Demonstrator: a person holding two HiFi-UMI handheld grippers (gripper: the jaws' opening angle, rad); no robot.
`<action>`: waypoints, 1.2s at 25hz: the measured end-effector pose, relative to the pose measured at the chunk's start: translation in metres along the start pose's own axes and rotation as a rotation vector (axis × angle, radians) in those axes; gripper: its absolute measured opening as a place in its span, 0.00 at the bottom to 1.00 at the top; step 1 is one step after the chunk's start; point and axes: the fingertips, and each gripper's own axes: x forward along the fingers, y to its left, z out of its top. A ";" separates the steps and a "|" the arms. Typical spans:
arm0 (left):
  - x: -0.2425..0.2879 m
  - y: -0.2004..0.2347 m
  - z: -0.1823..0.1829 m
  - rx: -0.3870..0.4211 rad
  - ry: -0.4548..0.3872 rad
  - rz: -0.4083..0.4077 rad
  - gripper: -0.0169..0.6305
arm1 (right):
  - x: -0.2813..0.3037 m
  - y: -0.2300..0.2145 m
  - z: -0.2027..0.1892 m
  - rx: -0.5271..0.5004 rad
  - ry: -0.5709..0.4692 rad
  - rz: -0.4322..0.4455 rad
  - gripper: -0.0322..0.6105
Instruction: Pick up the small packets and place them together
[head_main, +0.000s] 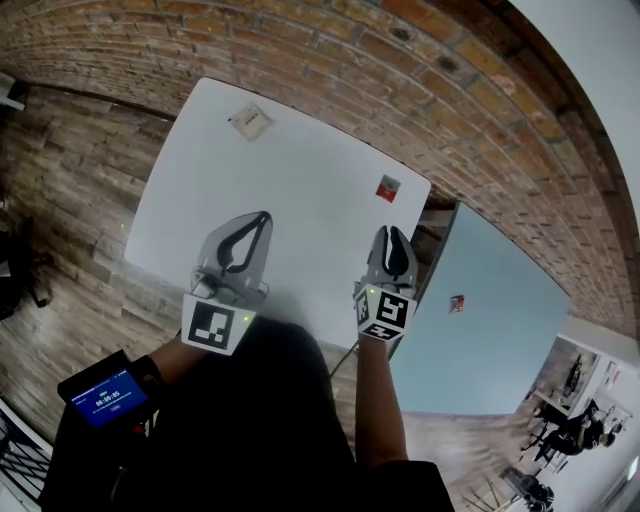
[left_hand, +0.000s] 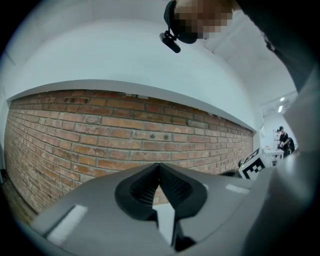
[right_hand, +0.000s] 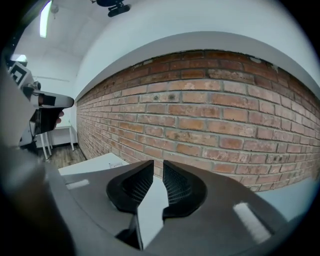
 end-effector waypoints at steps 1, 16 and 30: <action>0.005 -0.003 -0.002 -0.004 0.004 -0.001 0.03 | 0.006 -0.007 -0.004 -0.001 0.008 0.000 0.14; 0.045 -0.024 -0.029 -0.006 0.091 0.042 0.03 | 0.089 -0.084 -0.081 -0.010 0.155 0.009 0.15; 0.051 -0.020 -0.042 0.014 0.150 0.059 0.03 | 0.137 -0.114 -0.139 -0.008 0.257 0.046 0.18</action>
